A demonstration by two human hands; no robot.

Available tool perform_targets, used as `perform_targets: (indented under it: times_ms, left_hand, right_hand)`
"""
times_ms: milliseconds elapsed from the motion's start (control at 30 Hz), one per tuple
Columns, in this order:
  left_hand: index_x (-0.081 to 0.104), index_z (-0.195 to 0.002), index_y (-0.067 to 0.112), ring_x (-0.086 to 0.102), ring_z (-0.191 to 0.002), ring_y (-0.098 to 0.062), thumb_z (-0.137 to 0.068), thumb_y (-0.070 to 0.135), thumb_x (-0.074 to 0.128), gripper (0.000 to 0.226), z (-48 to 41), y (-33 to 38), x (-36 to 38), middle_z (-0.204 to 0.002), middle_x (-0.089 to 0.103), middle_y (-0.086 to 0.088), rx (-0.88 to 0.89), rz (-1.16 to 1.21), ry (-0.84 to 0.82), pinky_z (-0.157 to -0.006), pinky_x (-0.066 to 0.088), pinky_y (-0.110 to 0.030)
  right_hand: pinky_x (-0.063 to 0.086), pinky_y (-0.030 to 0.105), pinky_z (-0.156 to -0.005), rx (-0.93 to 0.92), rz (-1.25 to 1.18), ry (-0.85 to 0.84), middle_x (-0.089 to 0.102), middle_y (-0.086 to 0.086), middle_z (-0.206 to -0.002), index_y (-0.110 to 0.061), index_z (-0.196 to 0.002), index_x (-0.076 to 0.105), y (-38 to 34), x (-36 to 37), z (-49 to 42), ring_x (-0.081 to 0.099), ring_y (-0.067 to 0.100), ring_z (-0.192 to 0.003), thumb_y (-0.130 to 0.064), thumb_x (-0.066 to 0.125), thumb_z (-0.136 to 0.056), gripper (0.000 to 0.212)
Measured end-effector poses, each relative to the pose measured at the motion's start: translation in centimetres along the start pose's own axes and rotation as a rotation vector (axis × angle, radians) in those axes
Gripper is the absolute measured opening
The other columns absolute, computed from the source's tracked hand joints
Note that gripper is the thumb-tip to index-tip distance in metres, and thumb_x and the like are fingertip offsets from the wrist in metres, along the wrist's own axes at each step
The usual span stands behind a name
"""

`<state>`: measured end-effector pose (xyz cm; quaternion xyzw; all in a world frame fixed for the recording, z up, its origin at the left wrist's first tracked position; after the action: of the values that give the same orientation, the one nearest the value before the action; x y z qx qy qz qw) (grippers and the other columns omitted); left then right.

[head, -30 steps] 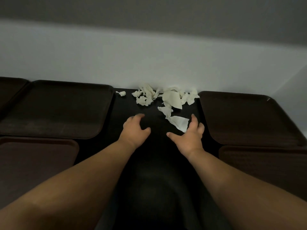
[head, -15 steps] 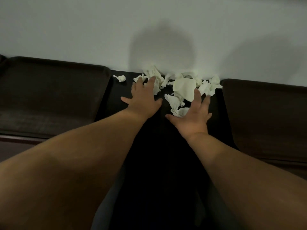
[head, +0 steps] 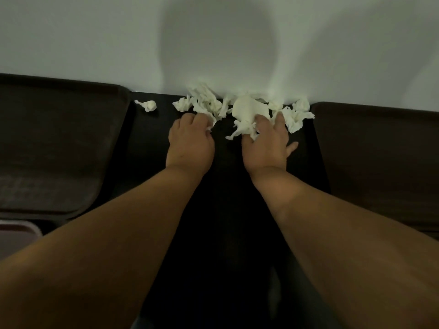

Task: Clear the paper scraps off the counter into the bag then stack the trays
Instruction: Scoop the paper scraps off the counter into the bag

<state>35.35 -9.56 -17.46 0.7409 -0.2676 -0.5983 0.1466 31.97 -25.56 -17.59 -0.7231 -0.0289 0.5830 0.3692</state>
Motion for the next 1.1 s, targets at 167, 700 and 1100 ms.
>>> perform_targets:
  times_ms: [167,700,1100]
  left_hand:
    - [0.064,-0.113,0.016,0.051,-0.107,-0.024,-0.094,0.009,0.048,0.025,0.4,-0.1,-0.5,-0.116,0.055,-0.007,-0.022,0.068,0.002,-0.089,0.036,-0.029]
    - [0.061,-0.119,0.027,0.055,-0.104,-0.01,-0.099,0.009,0.047,0.03,14.6,-0.2,-7.8,-0.123,0.046,0.006,-0.281,0.228,-0.177,-0.092,0.048,-0.028]
    - [0.061,-0.105,0.029,0.06,-0.091,-0.013,-0.097,0.009,0.05,0.024,22.5,3.6,-13.2,-0.115,0.06,-0.002,-0.341,0.507,-0.169,-0.07,0.048,-0.024]
  right_hand:
    - [-0.006,0.062,-0.118,0.03,-0.034,0.05,0.021,0.004,-0.163,-0.029,-0.141,0.048,0.0,-0.3,0.0,0.027,0.021,-0.147,-0.02,0.052,-0.095,0.048]
    - [0.043,0.022,-0.075,0.124,-0.316,0.019,0.056,0.0,-0.116,-0.023,-0.108,0.067,2.7,-7.1,13.9,0.054,0.009,-0.083,-0.018,0.045,-0.097,0.025]
    - [0.038,0.02,-0.051,0.197,-0.45,0.235,0.06,0.006,-0.077,-0.012,-0.08,0.059,4.7,-17.9,26.5,0.048,0.01,-0.063,-0.02,0.048,-0.095,0.02]
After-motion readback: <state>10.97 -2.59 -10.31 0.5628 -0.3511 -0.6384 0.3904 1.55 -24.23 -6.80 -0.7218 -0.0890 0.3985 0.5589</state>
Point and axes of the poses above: each hand's wrist, its own z-axis away from the middle knuckle, its own x-axis out of the palm, y = z × x, the point moved 2 cm from there along -z, towards the middle knuckle
